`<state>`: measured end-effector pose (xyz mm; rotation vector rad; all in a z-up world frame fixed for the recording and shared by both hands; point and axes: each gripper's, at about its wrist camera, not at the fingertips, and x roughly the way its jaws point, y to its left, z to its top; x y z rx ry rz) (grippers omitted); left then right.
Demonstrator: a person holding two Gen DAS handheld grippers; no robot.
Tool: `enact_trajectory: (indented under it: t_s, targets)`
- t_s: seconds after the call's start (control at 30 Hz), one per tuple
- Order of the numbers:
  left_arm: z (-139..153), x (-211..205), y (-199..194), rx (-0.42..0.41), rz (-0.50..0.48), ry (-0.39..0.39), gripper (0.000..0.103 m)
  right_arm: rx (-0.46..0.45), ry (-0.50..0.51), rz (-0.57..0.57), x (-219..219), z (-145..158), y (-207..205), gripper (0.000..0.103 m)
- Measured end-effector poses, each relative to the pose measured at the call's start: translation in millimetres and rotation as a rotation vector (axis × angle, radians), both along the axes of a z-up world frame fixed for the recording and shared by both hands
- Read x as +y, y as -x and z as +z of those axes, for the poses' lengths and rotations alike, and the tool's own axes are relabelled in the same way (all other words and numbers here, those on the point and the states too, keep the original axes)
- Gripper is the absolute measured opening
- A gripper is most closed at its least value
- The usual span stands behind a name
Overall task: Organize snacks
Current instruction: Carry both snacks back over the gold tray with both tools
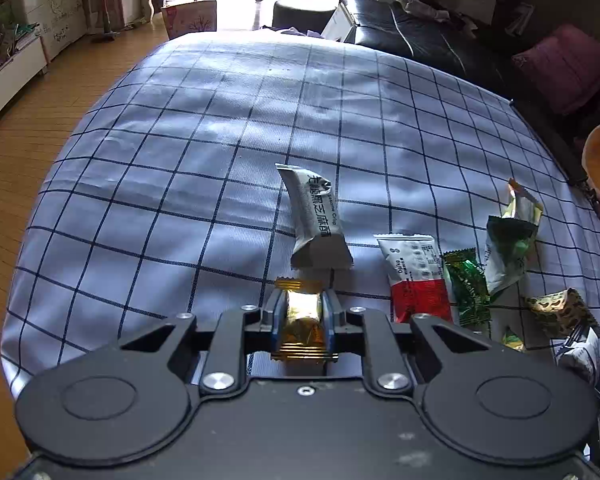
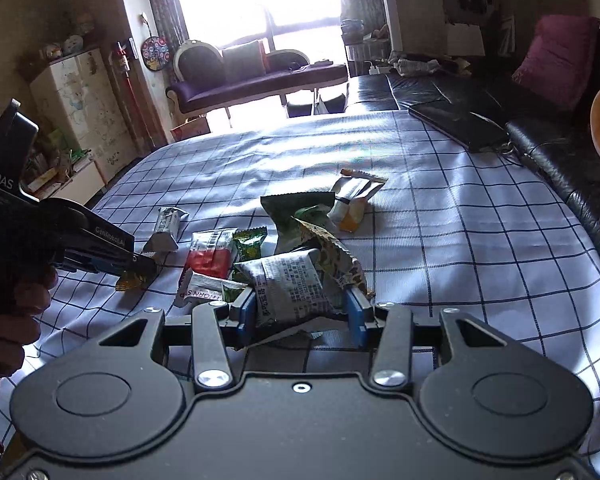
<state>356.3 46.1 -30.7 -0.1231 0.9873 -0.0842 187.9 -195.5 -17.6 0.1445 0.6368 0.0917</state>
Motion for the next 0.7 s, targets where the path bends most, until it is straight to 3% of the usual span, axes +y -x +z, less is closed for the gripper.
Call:
enact_trajectory:
  t_s: [0.17, 0.43, 0.7]
  targets:
    - [24.9, 3.7, 15.6, -0.065, -0.018, -0.010, 0.017, -0.009, -0.016, -0.003, -2.4, 1.1, -0.3, 0.053]
    - [60.7, 6.3, 66.9, -0.101, -0.081, 0.014, 0.017, -0.027, -0.044, -0.028, -6.4, 12.1, 3.7, 0.053]
    - [65.7, 10.9, 125.2, -0.046, -0.125, 0.003, 0.018, 0.025, -0.048, 0.006, -2.9, 24.1, 24.4, 0.053]
